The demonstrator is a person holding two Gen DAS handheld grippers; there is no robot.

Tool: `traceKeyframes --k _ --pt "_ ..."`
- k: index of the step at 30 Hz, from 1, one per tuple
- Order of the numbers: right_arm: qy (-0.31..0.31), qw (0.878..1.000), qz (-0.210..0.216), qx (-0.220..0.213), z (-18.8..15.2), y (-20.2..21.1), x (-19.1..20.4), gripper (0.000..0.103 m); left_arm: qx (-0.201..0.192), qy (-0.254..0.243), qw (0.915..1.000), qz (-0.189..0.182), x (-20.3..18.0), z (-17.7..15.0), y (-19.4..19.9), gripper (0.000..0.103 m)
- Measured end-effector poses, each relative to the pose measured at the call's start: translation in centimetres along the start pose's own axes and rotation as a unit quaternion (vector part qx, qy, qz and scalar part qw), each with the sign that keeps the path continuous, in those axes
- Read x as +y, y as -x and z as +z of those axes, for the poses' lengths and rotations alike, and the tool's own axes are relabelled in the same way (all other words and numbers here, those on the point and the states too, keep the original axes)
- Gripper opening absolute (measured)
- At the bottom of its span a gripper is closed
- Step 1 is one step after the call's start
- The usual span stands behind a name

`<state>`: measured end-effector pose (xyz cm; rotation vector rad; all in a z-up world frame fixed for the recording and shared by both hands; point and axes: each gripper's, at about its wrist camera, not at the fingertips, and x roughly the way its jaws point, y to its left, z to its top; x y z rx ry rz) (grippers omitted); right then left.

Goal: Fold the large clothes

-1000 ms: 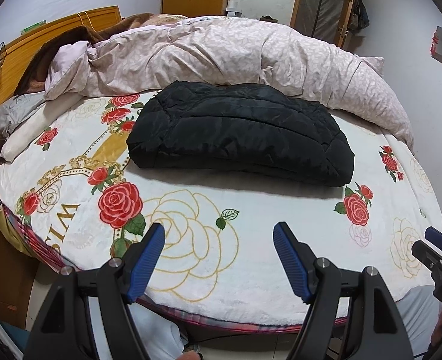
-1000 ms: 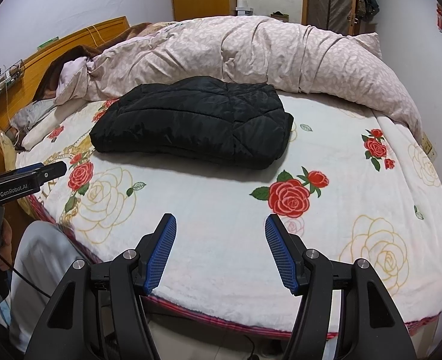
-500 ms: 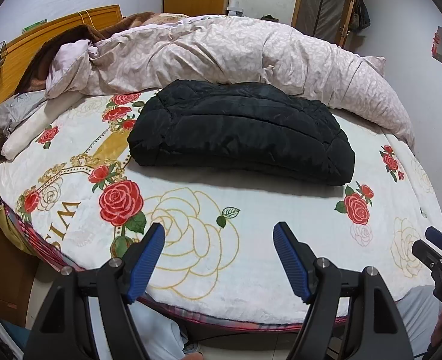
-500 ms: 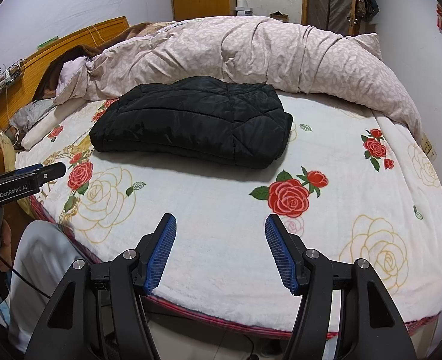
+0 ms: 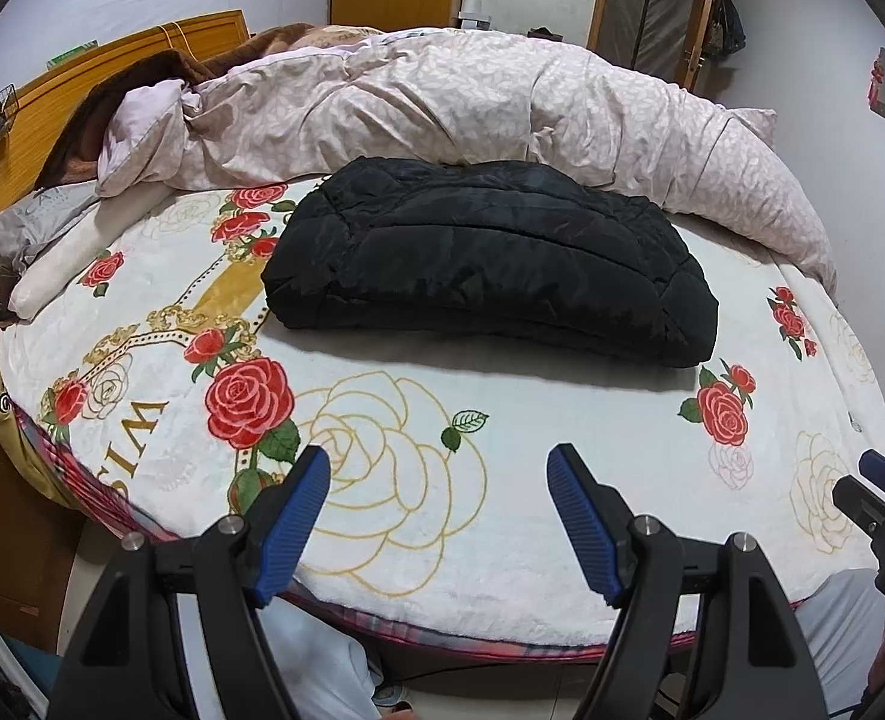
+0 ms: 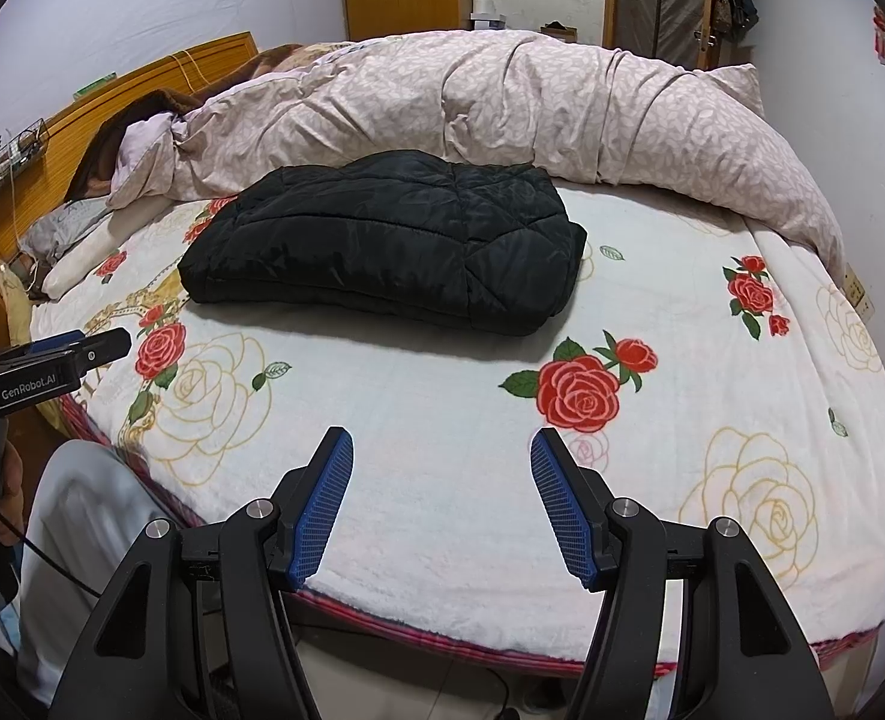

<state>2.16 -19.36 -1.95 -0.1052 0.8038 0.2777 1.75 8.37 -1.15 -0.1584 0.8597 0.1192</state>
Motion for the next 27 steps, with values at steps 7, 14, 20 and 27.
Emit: traceKeyframes --k 7,14,20,27 --pt "0.001 1.0 0.001 0.001 0.0 0.0 -0.1 0.062 -0.002 -0.005 1.0 0.007 0.0 -0.1 0.0 0.077" --pt "0.001 1.0 0.0 0.001 0.0 0.0 0.0 0.062 -0.006 -0.01 0.9997 0.02 -0.4 -0.2 0.2 0.077" --pt "0.001 1.0 0.001 0.001 -0.1 0.0 -0.1 0.062 -0.007 -0.003 0.9997 0.023 -0.9 -0.1 0.3 0.077" --pt "0.0 1.0 0.001 0.0 -0.1 0.0 -0.1 0.062 -0.003 0.012 0.9997 0.02 -0.5 0.0 0.2 0.077"
